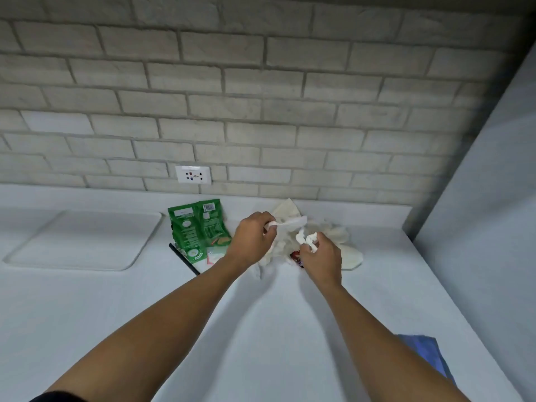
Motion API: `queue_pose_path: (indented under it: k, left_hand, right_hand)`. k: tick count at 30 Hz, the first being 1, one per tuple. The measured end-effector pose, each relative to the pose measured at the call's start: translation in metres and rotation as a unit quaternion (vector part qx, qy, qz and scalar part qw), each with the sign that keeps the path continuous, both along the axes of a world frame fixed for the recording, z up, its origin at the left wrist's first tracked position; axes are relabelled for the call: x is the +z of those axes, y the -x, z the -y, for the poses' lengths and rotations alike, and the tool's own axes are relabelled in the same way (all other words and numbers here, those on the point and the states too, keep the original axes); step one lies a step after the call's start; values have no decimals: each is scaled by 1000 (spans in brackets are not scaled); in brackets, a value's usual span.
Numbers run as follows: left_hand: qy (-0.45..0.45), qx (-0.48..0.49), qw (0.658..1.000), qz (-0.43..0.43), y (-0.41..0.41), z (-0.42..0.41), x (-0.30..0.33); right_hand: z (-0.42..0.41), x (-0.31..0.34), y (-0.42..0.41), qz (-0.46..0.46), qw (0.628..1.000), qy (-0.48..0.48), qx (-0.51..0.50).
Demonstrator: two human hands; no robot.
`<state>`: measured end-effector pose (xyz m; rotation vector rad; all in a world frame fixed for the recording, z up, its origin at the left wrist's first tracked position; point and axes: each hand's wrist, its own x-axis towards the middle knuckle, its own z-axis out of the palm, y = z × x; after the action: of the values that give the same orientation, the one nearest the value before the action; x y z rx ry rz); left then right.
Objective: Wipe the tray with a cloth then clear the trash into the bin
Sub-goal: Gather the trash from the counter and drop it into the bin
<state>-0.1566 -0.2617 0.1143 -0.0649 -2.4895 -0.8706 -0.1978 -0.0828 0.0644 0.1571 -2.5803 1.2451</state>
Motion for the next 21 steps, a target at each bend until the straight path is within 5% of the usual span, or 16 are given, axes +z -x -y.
queue_pose_path:
  k: [12, 21]
  left_hand:
    - [2, -250, 967, 50, -104, -102, -49]
    - [-12, -406, 910, 81, -174, -213, -88]
  right_hand:
    - [-66, -16, -152, 7, 984, -2, -177]
    - [-169, -46, -264, 74, 957, 17, -281]
